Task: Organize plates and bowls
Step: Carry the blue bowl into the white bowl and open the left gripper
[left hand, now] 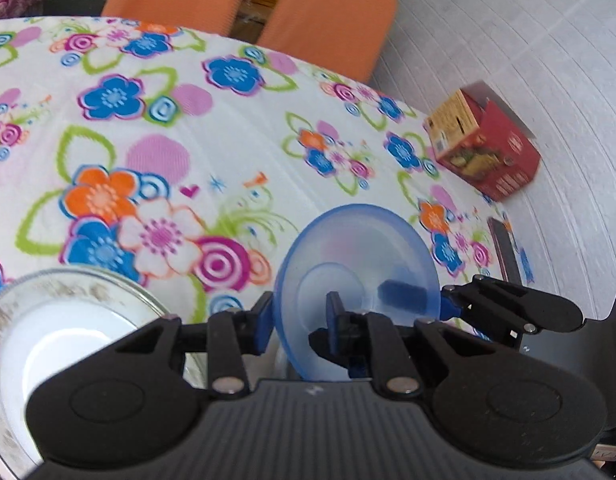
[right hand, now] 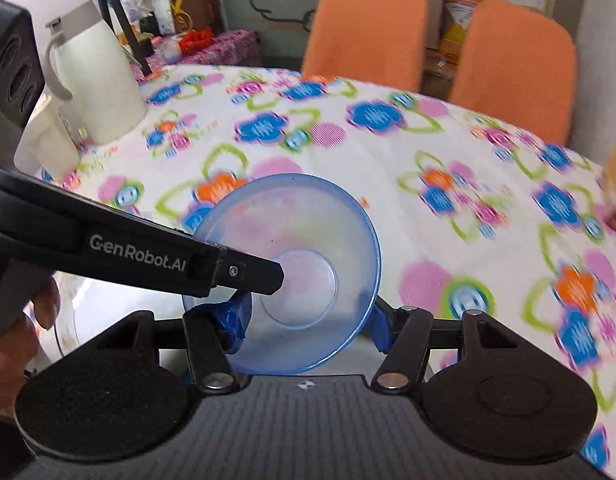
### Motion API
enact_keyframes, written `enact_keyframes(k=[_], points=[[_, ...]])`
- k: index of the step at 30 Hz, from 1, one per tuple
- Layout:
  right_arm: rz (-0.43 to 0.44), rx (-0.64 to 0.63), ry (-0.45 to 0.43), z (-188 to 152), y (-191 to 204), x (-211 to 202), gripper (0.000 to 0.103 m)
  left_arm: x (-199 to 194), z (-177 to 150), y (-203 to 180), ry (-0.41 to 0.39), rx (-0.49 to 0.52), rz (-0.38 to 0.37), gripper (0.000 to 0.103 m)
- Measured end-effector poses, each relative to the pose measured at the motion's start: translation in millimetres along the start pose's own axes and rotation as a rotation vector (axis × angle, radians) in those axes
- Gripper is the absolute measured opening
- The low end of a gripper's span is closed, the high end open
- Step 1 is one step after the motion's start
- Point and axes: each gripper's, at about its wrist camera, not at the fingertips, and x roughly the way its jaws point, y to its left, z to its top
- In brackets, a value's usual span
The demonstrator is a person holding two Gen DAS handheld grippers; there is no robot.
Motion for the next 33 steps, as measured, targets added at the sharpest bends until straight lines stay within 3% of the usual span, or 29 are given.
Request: enact_keyframes(k=[5, 11, 15, 19, 25, 29, 33], points=[[0.005, 0.025, 0.026, -39.3, -13.5, -15.8, 0.047, 17.0, -31.5, -28.0, 0.057, 0.052, 0.024, 0.013], [0.062, 0.059, 0.018, -62.9, -23.6, -15.5, 0.047, 28.2, -44.8, -33.1, 0.093, 0.066, 0.048, 0.017], [0.053, 0.077, -0.023, -69.3, -30.6, -23.8, 0.047, 26.1, -44.5, -34.7, 0.073, 0.085, 0.042, 0.043], [0.03, 0.124, -0.062, -75.0, -43.6, -31.9, 0.047, 19.3, -41.4, -38.8, 0.042, 0.116, 0.054, 0.045], [0.007, 0.215, -0.152, -91.4, -63.4, -48.7, 0.048, -4.6, -38.9, -32.2, 0.002, 0.151, -0.008, 0.049], [0.025, 0.299, -0.214, -111.6, -69.2, -55.1, 0.048, -26.0, -31.5, -21.8, -0.042, 0.207, 0.028, 0.052], [0.043, 0.387, -0.243, -132.4, -71.4, -51.5, 0.049, -27.7, -19.5, -8.8, 0.015, 0.298, 0.069, 0.053]])
